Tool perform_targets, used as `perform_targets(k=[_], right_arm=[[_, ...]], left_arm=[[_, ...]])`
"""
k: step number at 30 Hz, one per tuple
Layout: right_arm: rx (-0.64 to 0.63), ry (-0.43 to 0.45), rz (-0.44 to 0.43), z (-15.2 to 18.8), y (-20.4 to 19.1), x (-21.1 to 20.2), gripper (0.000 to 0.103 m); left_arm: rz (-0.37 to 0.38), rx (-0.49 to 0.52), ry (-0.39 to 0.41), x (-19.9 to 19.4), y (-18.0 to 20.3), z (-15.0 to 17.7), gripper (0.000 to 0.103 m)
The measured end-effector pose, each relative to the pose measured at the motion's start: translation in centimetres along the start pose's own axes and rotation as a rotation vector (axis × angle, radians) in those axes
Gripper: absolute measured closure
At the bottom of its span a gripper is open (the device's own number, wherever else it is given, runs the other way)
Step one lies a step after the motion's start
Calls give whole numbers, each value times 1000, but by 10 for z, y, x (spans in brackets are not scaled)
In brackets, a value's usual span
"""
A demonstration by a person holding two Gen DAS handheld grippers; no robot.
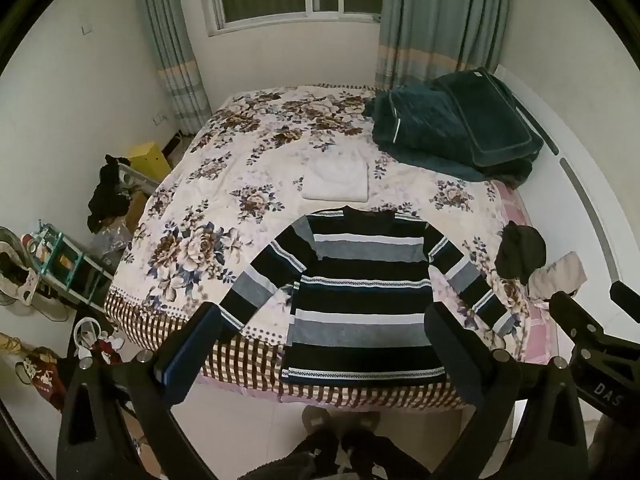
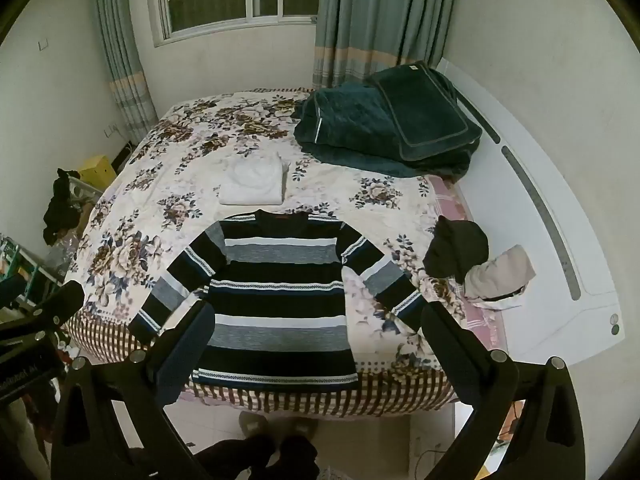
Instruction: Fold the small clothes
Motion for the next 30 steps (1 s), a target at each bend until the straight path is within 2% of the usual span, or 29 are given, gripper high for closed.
perform_targets(k=[30], right_arm=[[-1,6,-3,0,3,2,0]], left_arm=[[-11,4,12,-7,-9,-5,0]])
Point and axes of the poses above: each gripper's, at about its wrist camera, not at the fingertips, and x roughly the way its jaws point, y to its right, z to its underside, the point moved 6 cm from there along x, roughly the way its jaws point, and after that the axes turned 3 degrees about y, right-handed, at the moved point
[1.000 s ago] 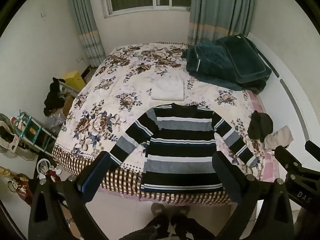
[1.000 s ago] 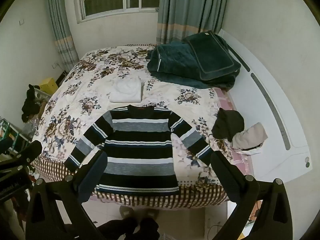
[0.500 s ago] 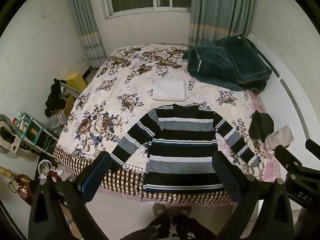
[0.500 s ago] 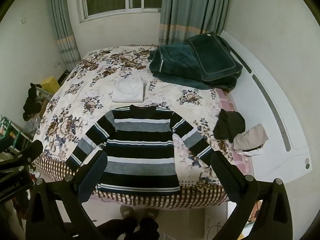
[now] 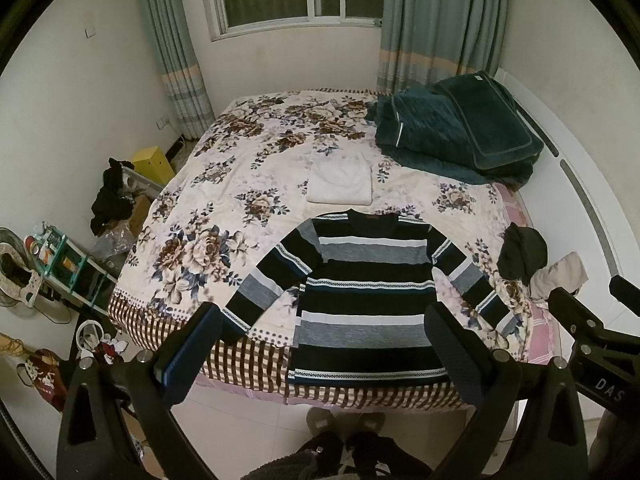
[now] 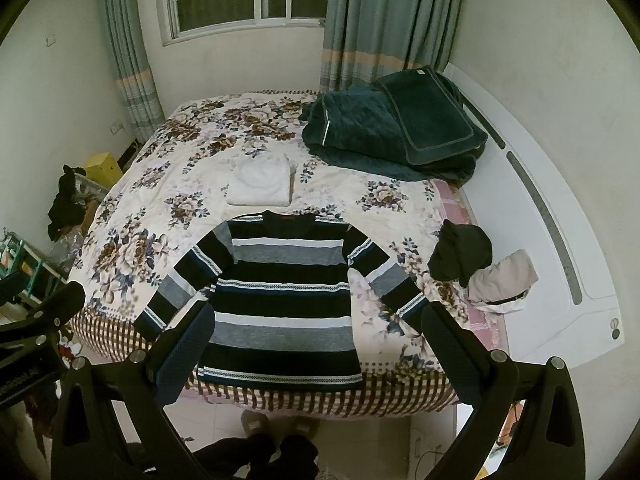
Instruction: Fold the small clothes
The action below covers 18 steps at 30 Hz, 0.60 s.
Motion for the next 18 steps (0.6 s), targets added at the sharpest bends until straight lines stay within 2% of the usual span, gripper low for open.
perform_targets(k=[5,18], right_arm=[[-10,-1,-9,-6,-17,-8,0],[-11,-1,-11,-4,-18,-10,0]], left_arm=[[3,1,1,-3,0,-3,0],[9,-3,-1,-6,2,-10,0]])
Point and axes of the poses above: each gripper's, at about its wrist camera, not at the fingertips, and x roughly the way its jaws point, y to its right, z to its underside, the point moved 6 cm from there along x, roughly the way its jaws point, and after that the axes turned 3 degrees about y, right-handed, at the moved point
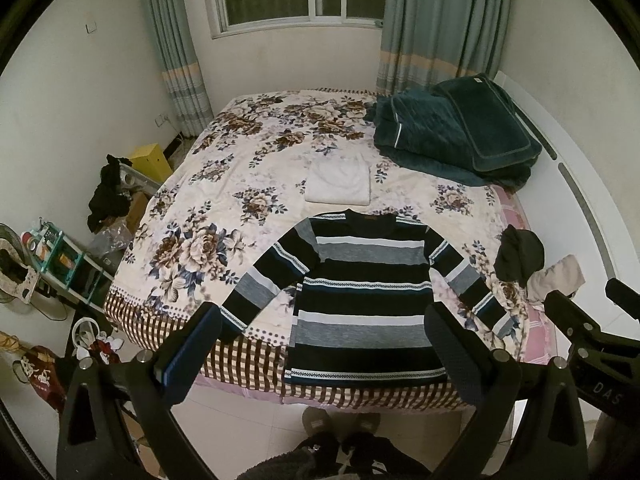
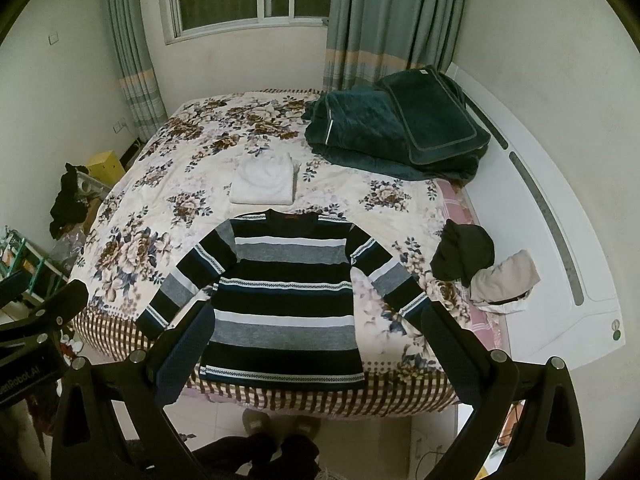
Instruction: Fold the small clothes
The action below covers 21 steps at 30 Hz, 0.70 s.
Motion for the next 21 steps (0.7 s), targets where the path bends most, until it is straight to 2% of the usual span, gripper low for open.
perform_targets(k=[21], right_arm=[[-2,1,-2,0,0,0,0]], left_arm=[[9,-3,-1,1,9,2,0]])
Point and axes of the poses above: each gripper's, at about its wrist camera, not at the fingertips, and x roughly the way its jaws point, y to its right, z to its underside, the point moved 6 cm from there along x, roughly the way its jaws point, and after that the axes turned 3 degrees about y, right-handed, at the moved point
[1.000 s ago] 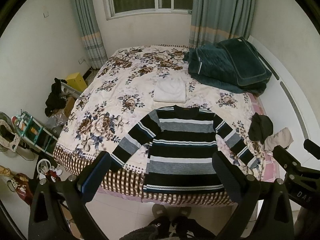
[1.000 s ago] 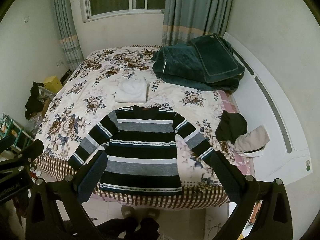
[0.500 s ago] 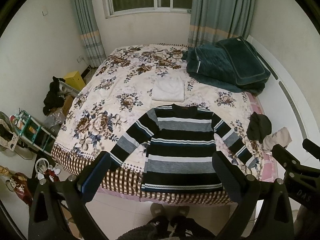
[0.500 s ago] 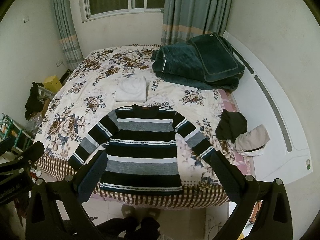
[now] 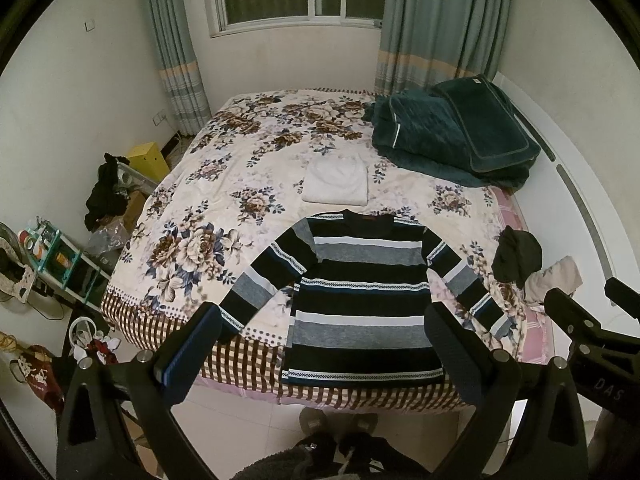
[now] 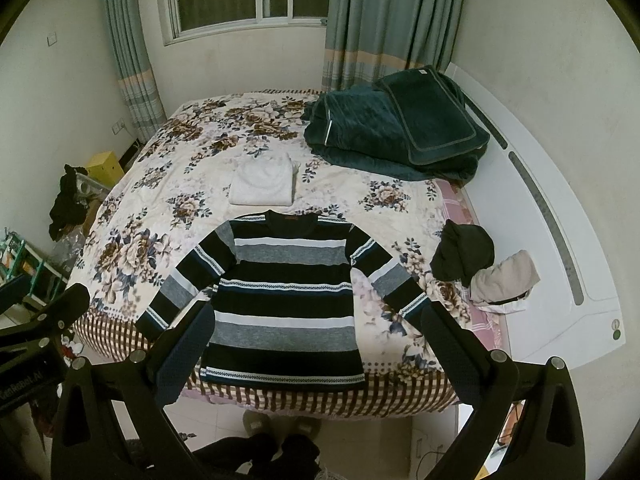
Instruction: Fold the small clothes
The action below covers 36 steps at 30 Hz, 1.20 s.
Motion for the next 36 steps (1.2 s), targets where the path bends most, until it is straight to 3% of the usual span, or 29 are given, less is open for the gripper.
perform_targets(k=[18,26,31,36], right_arm=[[2,-1,1,1,0,1,0],[20,-17,9,0,0,6,0],[72,-51,-11,-6,11,35,0],[208,-117,-25,4,50,95,0]], left_arm=[[10,-4,1,3,8,-2,0],[33,-8,-19,25,2,-14,0],[30,-2,-23,50,-2,-19,0],[-48,-10,83,96,-6,-27,0]])
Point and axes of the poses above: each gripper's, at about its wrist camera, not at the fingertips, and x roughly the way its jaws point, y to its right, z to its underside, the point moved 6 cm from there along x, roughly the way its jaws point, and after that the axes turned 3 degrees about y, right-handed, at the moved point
